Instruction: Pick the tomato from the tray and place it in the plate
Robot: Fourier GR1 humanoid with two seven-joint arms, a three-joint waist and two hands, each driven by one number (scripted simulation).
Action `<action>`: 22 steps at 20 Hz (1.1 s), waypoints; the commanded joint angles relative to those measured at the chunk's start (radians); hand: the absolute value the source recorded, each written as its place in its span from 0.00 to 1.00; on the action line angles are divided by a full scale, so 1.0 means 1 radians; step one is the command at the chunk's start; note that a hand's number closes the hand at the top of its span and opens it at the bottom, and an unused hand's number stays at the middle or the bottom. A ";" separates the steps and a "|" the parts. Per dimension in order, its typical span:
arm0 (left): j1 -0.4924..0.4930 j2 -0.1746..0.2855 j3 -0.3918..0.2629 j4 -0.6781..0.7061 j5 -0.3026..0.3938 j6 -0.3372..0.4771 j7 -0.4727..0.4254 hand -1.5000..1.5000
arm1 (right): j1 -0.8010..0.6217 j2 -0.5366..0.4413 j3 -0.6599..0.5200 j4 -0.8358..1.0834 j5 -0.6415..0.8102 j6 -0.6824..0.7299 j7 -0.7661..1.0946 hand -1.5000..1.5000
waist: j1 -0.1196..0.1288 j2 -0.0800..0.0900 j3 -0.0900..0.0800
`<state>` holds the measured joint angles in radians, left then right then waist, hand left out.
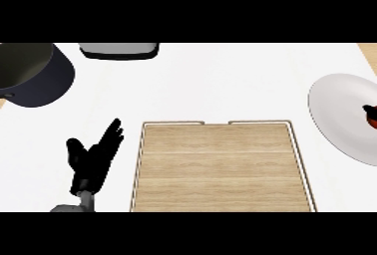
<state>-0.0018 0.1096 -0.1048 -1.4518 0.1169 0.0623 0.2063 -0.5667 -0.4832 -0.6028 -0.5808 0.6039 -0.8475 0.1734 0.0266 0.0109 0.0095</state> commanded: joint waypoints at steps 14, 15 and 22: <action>0.039 0.031 0.035 -0.059 0.018 -0.014 0.081 0.50 | 0.166 0.111 -0.243 -0.198 -0.541 0.258 -0.549 0.00 | -0.030 -0.015 -0.009; 0.026 -0.002 0.041 0.058 -0.004 -0.004 -0.031 0.50 | 0.208 0.130 -0.236 -0.229 -0.556 0.297 -0.552 0.00 | -0.037 -0.014 -0.010; 0.027 0.007 0.022 -0.027 -0.027 0.012 0.065 0.50 | 0.489 0.278 -0.100 -0.589 -0.542 0.403 -0.455 0.00 | -0.043 -0.016 -0.011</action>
<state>0.0315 0.1183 -0.0733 -1.4744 0.1095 0.0592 0.2283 -0.2117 -0.2768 -0.7582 -1.0072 0.0664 -0.5061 -0.3088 -0.0112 -0.0066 0.0008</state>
